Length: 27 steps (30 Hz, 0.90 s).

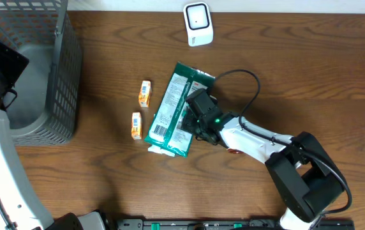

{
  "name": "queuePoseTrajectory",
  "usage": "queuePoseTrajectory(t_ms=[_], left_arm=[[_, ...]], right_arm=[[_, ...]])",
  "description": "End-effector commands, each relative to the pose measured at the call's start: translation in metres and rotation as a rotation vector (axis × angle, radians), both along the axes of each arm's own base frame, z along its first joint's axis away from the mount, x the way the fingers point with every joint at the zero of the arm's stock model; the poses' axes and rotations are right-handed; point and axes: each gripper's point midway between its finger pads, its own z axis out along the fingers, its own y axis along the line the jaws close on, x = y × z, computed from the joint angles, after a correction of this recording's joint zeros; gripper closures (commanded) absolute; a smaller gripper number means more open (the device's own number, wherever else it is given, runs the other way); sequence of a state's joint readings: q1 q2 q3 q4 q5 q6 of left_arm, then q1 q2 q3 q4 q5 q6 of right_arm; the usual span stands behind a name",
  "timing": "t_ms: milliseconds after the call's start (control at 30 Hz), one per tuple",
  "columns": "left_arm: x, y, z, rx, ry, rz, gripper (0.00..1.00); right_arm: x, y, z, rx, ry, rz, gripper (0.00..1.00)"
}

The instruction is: Scan the item barcode

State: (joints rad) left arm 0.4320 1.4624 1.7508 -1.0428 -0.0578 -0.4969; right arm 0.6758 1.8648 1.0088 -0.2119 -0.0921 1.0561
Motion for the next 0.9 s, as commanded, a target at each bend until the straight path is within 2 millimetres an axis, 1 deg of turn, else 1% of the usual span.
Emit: queuePoseTrajectory(t_ms=[0, 33, 67, 100, 200, 333, 400, 467, 533, 633, 700, 733, 767, 800, 867], left_arm=[[0.0, 0.002, 0.001, 0.008, 0.002, 0.002, 0.12], [0.0, 0.002, 0.001, 0.008, 0.002, 0.002, 0.12], [0.0, 0.002, 0.001, 0.008, 0.002, 0.002, 0.12], [0.0, 0.002, 0.001, 0.008, 0.002, 0.002, 0.12], [0.0, 0.002, 0.001, 0.008, 0.002, 0.002, 0.12], [0.0, 0.002, 0.001, 0.008, 0.002, 0.002, 0.12], [0.0, 0.002, 0.001, 0.008, 0.002, 0.002, 0.12], [0.0, 0.002, 0.001, 0.008, 0.002, 0.002, 0.12], [0.0, 0.002, 0.001, 0.008, 0.002, 0.002, 0.12], [0.0, 0.002, 0.001, 0.008, 0.002, 0.002, 0.12], [0.0, 0.002, 0.001, 0.008, 0.002, 0.002, 0.12], [0.0, 0.002, 0.001, 0.008, 0.002, 0.002, 0.12], [0.0, 0.002, 0.001, 0.008, 0.002, 0.002, 0.12], [0.0, 0.002, 0.001, 0.008, 0.002, 0.002, 0.12], [0.0, 0.002, 0.001, 0.008, 0.002, 0.002, 0.12]], right_arm=[[-0.001, -0.009, -0.011, -0.031, 0.019, -0.012, 0.85], [0.003, -0.011, -0.004, -0.025, 0.002, -0.003, 0.92], [0.005, -0.012, -0.001, -0.021, -0.009, 0.005, 0.97], [0.007, -0.013, 0.006, -0.013, -0.025, 0.021, 0.99], [0.013, -0.013, 0.023, 0.003, -0.075, 0.064, 0.99], [0.02, -0.013, 0.058, 0.013, -0.185, 0.134, 0.99], [0.022, -0.016, 0.071, 0.022, -0.217, 0.139, 0.99], [0.023, -0.022, 0.085, 0.03, -0.232, 0.124, 0.99], [0.022, -0.033, 0.097, 0.031, -0.236, 0.103, 0.99], [0.021, -0.053, 0.111, 0.024, -0.234, 0.064, 0.99], [0.021, -0.064, 0.117, 0.022, -0.233, 0.04, 0.99], [0.021, -0.066, 0.118, 0.023, -0.231, 0.036, 0.94], [0.021, -0.066, 0.118, 0.025, -0.228, 0.036, 0.82], [0.021, -0.065, 0.117, 0.026, -0.223, 0.037, 0.62], [0.018, -0.062, 0.11, 0.03, -0.197, 0.03, 0.37]])
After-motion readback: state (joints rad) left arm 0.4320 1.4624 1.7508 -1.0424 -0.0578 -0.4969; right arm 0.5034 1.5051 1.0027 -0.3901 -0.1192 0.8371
